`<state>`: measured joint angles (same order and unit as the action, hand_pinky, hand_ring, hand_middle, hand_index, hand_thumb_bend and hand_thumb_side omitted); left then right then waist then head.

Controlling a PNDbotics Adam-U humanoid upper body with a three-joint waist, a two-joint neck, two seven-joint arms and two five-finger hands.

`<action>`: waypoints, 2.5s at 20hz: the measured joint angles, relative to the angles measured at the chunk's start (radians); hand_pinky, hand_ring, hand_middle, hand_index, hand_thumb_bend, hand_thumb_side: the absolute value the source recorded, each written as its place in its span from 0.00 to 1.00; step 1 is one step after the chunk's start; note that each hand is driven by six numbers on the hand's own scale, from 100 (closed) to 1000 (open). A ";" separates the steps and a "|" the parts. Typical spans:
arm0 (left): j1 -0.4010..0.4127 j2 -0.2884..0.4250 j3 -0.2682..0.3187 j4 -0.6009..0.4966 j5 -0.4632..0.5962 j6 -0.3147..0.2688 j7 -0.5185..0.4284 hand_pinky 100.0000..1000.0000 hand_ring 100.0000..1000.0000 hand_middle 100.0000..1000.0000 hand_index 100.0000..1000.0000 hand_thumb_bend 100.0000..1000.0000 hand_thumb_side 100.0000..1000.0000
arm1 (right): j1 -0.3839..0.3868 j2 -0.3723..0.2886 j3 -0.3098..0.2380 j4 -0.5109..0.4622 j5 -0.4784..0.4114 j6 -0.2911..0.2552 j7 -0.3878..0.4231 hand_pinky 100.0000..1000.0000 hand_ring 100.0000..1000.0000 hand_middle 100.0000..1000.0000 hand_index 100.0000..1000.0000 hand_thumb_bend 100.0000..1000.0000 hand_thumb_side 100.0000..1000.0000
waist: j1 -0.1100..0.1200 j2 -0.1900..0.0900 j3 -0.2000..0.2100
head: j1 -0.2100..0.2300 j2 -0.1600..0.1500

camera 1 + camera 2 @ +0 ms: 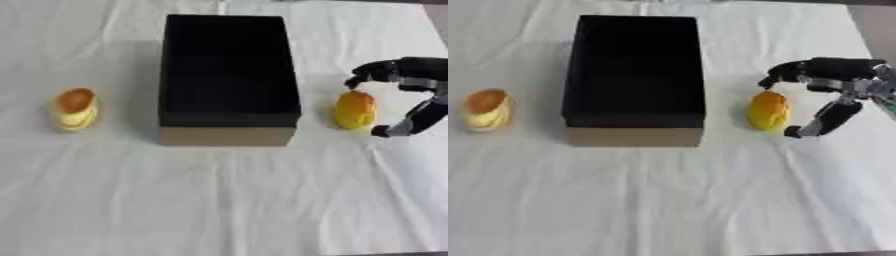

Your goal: Pick up objects on the table and place them in the box.

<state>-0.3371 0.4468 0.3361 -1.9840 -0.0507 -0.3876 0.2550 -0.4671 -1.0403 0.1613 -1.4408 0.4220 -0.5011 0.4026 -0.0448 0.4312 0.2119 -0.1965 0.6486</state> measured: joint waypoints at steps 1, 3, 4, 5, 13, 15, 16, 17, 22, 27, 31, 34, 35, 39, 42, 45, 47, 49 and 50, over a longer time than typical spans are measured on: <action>0.000 0.000 0.000 0.000 0.001 -0.001 -0.001 0.84 0.88 0.76 0.88 0.00 0.60 | -0.001 0.001 0.000 0.003 0.002 0.001 -0.001 0.97 1.00 0.73 0.90 0.37 0.10 | 0.000 0.000 0.001 | 0.000 0.000; 0.000 -0.004 0.000 0.000 0.002 -0.001 -0.002 0.84 0.88 0.76 0.88 0.00 0.61 | -0.009 0.004 -0.001 0.006 0.003 0.001 -0.006 0.96 0.98 0.66 0.87 0.35 0.07 | 0.000 0.001 0.003 | 0.000 0.000; 0.000 -0.007 0.000 0.000 0.003 -0.001 -0.002 0.84 0.88 0.76 0.88 0.00 0.61 | -0.010 0.006 -0.003 0.006 0.003 0.001 -0.008 0.95 0.96 0.61 0.85 0.32 0.06 | -0.001 0.002 0.004 | 0.000 0.000; 0.000 -0.009 0.000 0.000 0.003 0.000 -0.003 0.84 0.88 0.76 0.88 0.00 0.61 | -0.011 0.007 -0.003 0.006 0.003 0.003 -0.010 0.94 0.94 0.56 0.83 0.30 0.07 | -0.001 0.003 0.004 | 0.000 0.000; 0.000 -0.017 0.000 0.000 0.006 0.002 -0.008 0.85 0.88 0.76 0.88 0.00 0.62 | -0.017 0.017 0.000 0.025 0.000 0.029 -0.060 0.87 0.81 0.37 0.68 0.13 0.23 | -0.001 0.010 0.011 | 0.000 -0.005; 0.000 -0.017 0.000 0.000 0.006 0.003 -0.009 0.85 0.88 0.76 0.88 0.00 0.61 | -0.016 0.025 0.005 0.026 -0.005 0.041 -0.069 0.86 0.81 0.38 0.68 0.10 0.31 | -0.001 0.011 0.012 | 0.000 -0.005; 0.000 -0.017 0.000 0.000 0.006 0.004 -0.010 0.85 0.88 0.76 0.88 0.00 0.61 | -0.015 0.025 0.006 0.024 -0.011 0.049 -0.065 0.86 0.81 0.38 0.68 0.09 0.32 | -0.001 0.011 0.011 | 0.000 -0.005; 0.000 -0.017 0.000 0.000 0.006 0.004 -0.010 0.85 0.88 0.76 0.88 0.00 0.61 | -0.015 0.025 0.006 0.020 -0.019 0.058 -0.058 0.85 0.80 0.36 0.66 0.01 0.38 | -0.001 0.011 0.010 | 0.000 -0.005; 0.000 -0.017 0.000 0.000 0.006 0.006 -0.012 0.85 0.88 0.76 0.88 0.00 0.61 | -0.014 0.023 0.006 -0.016 -0.060 0.112 -0.011 0.84 0.78 0.32 0.62 0.00 0.34 | -0.001 0.009 0.007 | 0.000 -0.005; 0.000 -0.017 0.000 0.000 0.007 0.007 -0.013 0.85 0.88 0.76 0.88 0.00 0.61 | -0.015 0.003 -0.004 -0.059 -0.135 0.140 -0.005 0.85 0.79 0.29 0.62 0.00 0.25 | -0.001 -0.002 0.002 | 0.001 -0.005; 0.000 -0.016 0.000 0.000 0.007 0.007 -0.013 0.85 0.88 0.76 0.88 0.00 0.60 | -0.017 -0.024 -0.032 -0.113 -0.209 0.146 -0.015 0.85 0.78 0.26 0.61 0.00 0.20 | -0.003 -0.009 -0.001 | 0.001 -0.008; 0.000 -0.016 0.000 0.000 0.007 0.007 -0.013 0.85 0.88 0.76 0.88 0.00 0.60 | -0.032 -0.041 -0.057 -0.166 -0.273 0.149 -0.034 0.86 0.77 0.25 0.61 0.00 0.15 | -0.009 -0.010 -0.002 | 0.001 -0.008; 0.000 -0.016 0.000 0.000 0.007 0.007 -0.013 0.85 0.88 0.76 0.88 0.00 0.60 | -0.041 -0.046 -0.066 -0.187 -0.297 0.150 -0.043 0.87 0.77 0.23 0.60 0.00 0.12 | -0.010 -0.010 -0.002 | 0.001 -0.008; -0.006 -0.016 -0.001 0.000 0.008 0.007 -0.014 0.85 0.88 0.76 0.88 0.00 0.59 | -0.109 -0.048 -0.091 -0.267 -0.407 0.168 -0.070 0.86 0.75 0.22 0.60 0.00 0.09 | -0.014 -0.010 0.005 | -0.002 -0.008; -0.019 -0.015 -0.007 0.000 0.011 0.005 -0.016 0.85 0.88 0.76 0.88 0.02 0.58 | -0.186 -0.047 -0.082 -0.302 -0.461 0.181 -0.062 0.86 0.75 0.23 0.60 0.00 0.09 | -0.019 -0.013 0.019 | -0.016 -0.008; -0.052 -0.009 -0.018 0.000 0.019 -0.003 -0.018 0.85 0.87 0.76 0.88 0.05 0.53 | -0.288 -0.023 -0.048 -0.310 -0.476 0.186 -0.042 0.85 0.75 0.23 0.60 0.00 0.07 | -0.025 -0.013 0.042 | -0.040 -0.009; -0.079 -0.001 -0.028 0.000 0.026 -0.017 -0.018 0.84 0.87 0.76 0.88 0.09 0.49 | -0.356 0.014 -0.019 -0.302 -0.476 0.187 -0.026 0.85 0.75 0.23 0.60 0.00 0.06 | -0.030 -0.013 0.062 | -0.061 -0.011; -0.112 0.008 -0.043 0.000 0.030 -0.037 -0.017 0.84 0.86 0.76 0.88 0.11 0.46 | -0.415 0.058 0.008 -0.281 -0.473 0.187 -0.008 0.85 0.75 0.23 0.60 0.00 0.05 | -0.034 -0.013 0.083 | -0.079 -0.016; -0.126 0.012 -0.050 0.000 0.034 -0.049 -0.015 0.84 0.86 0.76 0.88 0.12 0.44 | -0.440 0.082 0.021 -0.265 -0.466 0.186 0.002 0.85 0.75 0.23 0.60 0.00 0.06 | -0.034 -0.013 0.094 | -0.087 -0.017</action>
<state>-0.4630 0.4589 0.2860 -1.9840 -0.0170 -0.4369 0.2395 -0.9073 -0.9583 0.1820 -1.7057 -0.0442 -0.3155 0.4044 -0.0785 0.4178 0.3056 -0.2836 0.6317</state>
